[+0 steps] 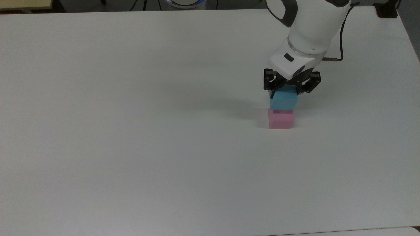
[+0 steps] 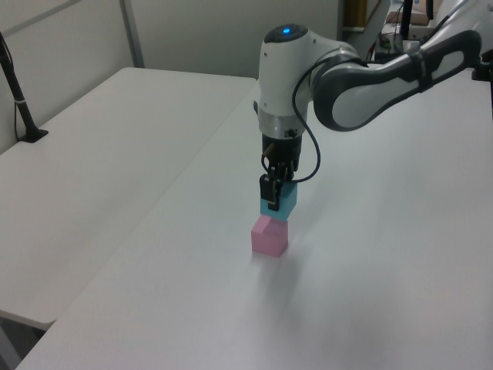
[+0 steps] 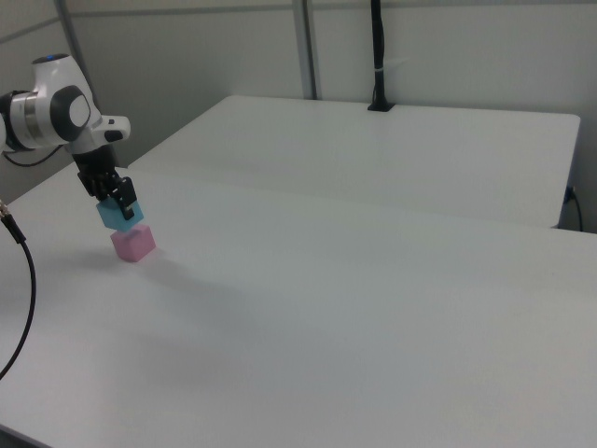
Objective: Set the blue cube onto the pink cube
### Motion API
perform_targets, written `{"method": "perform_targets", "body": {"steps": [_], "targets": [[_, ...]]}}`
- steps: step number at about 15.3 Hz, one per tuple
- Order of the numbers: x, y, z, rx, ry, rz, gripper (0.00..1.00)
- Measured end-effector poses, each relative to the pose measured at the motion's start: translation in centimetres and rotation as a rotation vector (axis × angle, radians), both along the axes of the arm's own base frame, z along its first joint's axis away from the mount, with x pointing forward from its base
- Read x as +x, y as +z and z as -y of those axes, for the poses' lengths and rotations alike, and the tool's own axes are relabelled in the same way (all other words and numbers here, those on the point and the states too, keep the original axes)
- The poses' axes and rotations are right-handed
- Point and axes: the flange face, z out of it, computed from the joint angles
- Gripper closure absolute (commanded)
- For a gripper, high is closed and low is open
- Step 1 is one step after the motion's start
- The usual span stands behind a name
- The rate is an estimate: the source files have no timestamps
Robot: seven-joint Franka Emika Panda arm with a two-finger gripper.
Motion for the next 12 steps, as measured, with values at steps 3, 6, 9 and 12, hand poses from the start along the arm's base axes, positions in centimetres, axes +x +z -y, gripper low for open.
{"method": "perform_targets", "body": {"steps": [3,6,9,12], "targets": [[0.6,-1.6,-0.4,0.010,-0.011,0.016,0.27],[0.6,-2.4,-0.8,0.012,-0.012,0.018,0.00],[0.5,-2.5,-1.0,0.012,-0.009,0.017,0.00],[0.6,-1.7,-1.2,0.018,-0.008,0.030,0.00]]}}
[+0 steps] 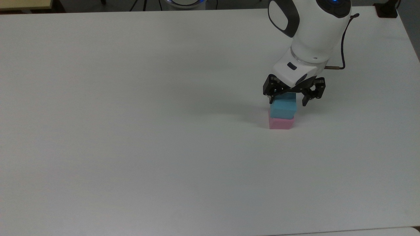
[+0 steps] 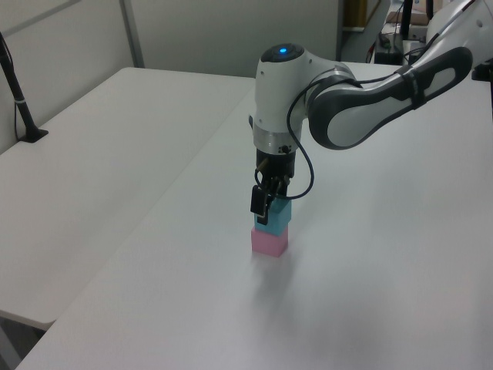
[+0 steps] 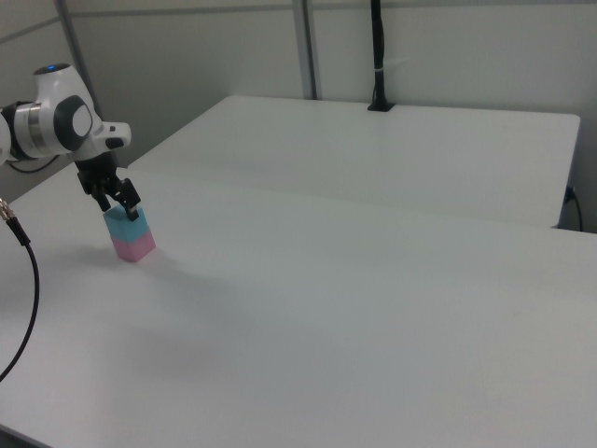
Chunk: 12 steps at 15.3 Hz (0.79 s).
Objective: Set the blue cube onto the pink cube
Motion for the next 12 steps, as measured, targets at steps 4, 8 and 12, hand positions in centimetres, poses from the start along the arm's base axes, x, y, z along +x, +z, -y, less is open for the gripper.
{"method": "perform_targets", "body": {"steps": [4,8,12], "targets": [[-1.3,7.2,0.9,0.002,0.014,0.013,0.00],[-4.4,16.2,6.4,-0.044,0.091,-0.041,0.00],[-5.3,20.1,16.6,-0.068,0.162,-0.094,0.00]]}}
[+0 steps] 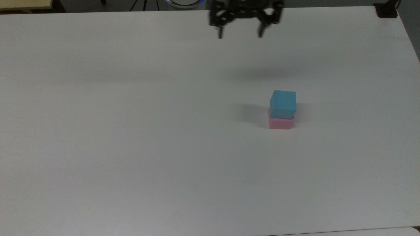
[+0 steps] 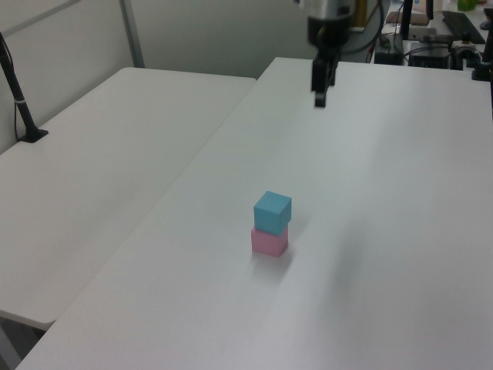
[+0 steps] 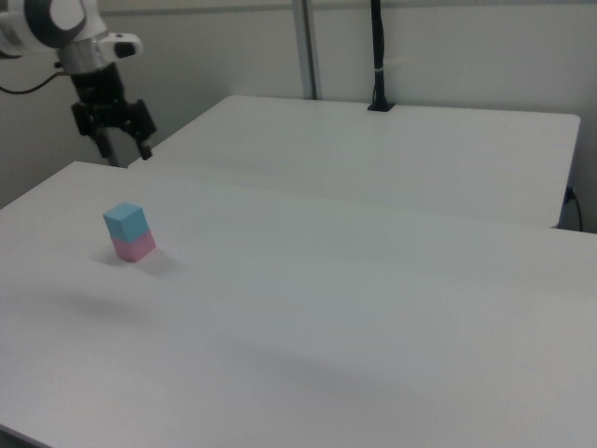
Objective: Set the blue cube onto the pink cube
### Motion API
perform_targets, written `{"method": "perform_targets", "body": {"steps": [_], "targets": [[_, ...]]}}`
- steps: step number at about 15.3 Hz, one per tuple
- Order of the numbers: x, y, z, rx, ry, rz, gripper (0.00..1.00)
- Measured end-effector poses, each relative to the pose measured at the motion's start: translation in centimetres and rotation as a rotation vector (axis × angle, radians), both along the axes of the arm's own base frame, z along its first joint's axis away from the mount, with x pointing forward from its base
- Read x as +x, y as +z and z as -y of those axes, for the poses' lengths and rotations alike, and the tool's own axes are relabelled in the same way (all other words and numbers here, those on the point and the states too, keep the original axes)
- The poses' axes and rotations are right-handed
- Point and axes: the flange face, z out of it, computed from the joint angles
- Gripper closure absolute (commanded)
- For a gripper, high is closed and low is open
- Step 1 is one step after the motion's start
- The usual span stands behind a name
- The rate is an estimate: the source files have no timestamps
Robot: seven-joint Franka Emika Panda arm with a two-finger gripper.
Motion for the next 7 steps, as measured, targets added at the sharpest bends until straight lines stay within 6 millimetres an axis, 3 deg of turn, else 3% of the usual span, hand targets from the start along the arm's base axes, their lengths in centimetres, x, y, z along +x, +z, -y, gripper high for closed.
{"method": "perform_targets", "body": {"steps": [4,7], "targets": [[-0.9,1.2,10.7,-0.004,-0.062,-0.038,0.00],[-1.0,0.8,15.3,-0.003,-0.114,-0.052,0.00]]}}
